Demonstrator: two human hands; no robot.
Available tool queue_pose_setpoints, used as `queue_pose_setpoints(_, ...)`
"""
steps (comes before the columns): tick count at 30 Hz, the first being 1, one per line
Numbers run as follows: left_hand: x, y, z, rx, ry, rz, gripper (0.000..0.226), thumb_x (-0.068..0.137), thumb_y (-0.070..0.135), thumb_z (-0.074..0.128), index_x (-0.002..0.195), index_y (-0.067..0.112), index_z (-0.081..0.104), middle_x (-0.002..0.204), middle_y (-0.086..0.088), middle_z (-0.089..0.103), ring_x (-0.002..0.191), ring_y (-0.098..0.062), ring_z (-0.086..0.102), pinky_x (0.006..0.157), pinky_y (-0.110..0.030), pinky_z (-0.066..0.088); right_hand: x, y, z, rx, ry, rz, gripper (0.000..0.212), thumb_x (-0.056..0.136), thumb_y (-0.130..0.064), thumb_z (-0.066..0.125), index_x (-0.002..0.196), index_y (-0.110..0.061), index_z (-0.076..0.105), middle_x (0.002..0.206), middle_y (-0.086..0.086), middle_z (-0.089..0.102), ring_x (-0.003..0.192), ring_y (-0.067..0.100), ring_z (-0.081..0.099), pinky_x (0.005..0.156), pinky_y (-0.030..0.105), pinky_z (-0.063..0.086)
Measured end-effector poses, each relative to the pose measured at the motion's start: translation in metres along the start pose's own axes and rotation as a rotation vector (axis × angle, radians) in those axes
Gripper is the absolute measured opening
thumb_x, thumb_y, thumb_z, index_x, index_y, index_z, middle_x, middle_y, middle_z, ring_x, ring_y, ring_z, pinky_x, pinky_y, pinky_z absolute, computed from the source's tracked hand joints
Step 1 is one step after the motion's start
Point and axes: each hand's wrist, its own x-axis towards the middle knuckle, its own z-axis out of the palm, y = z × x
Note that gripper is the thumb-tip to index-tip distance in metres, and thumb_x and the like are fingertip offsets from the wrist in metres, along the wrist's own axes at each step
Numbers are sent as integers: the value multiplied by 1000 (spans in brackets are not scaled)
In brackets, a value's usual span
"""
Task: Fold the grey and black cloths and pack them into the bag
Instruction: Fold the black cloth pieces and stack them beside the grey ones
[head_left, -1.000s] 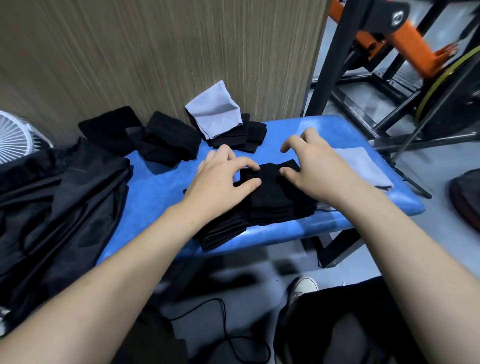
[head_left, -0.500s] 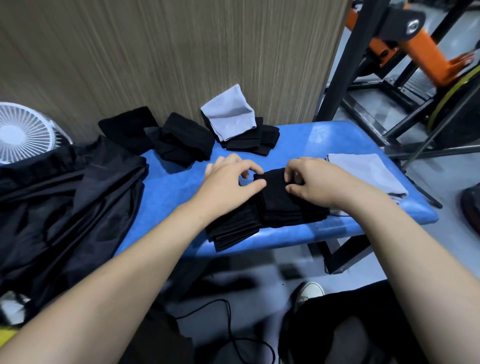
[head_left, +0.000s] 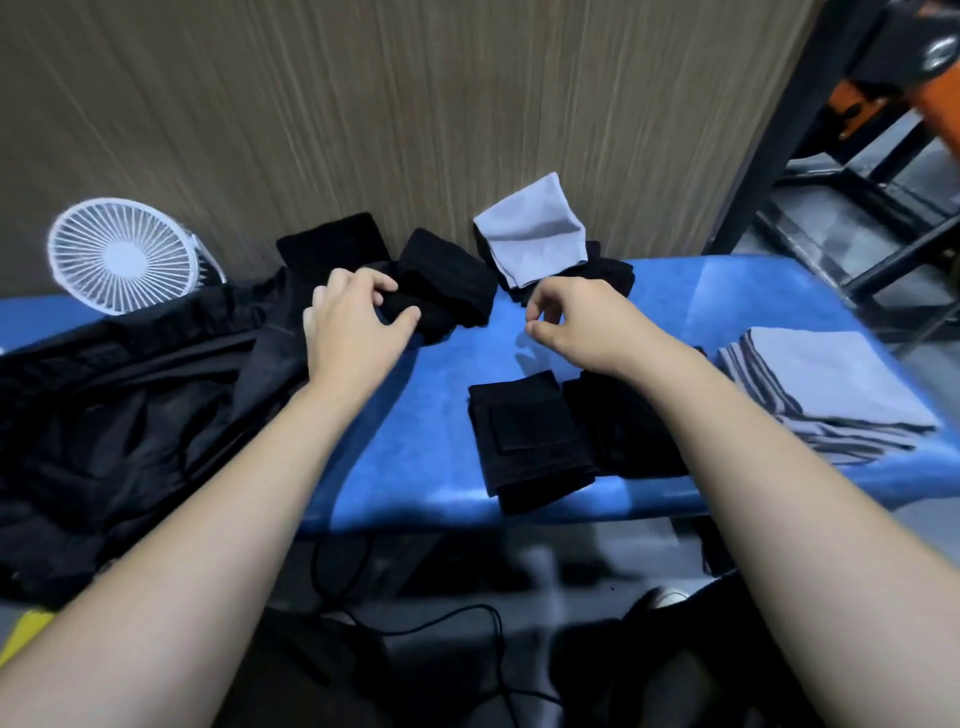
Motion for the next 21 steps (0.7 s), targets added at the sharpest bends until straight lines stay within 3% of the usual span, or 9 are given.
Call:
queue_pose_setpoints(5,8,-13,4,96,4,-80,30,83,33,69,110,23,64,116,-3,54,115,-28,48,100,-37,34,30,-30,24,57,-34,-3,9,89,-27,65,93,-20,62,86,-6,66,84,17,62,77,38,54)
queue_pose_setpoints(12,25,-14,18,17,-29,-175,53,85,59,64,126,26,61,121,-2,57,120,-25,49,104,-39,34,59,-40,52,29,-12,70,22,90,-30,66,101,-18,52,96,1,63,94,22,57,79,41,51)
queue_pose_setpoints(16,32,-10,30,-26,-25,-173,38,92,53,58,118,27,66,116,-2,59,116,-26,52,100,-37,32,62,-38,58,-17,39,113,30,92,-31,65,110,-16,46,95,2,58,85,25,54,66,36,43)
queue_pose_setpoints(21,32,4,24,-228,26,-128,15,93,32,54,92,24,67,103,3,56,102,-21,54,92,-32,31,59,-36,54,-36,94,129,39,93,-34,64,123,-16,45,93,-1,52,83,25,52,67,36,42)
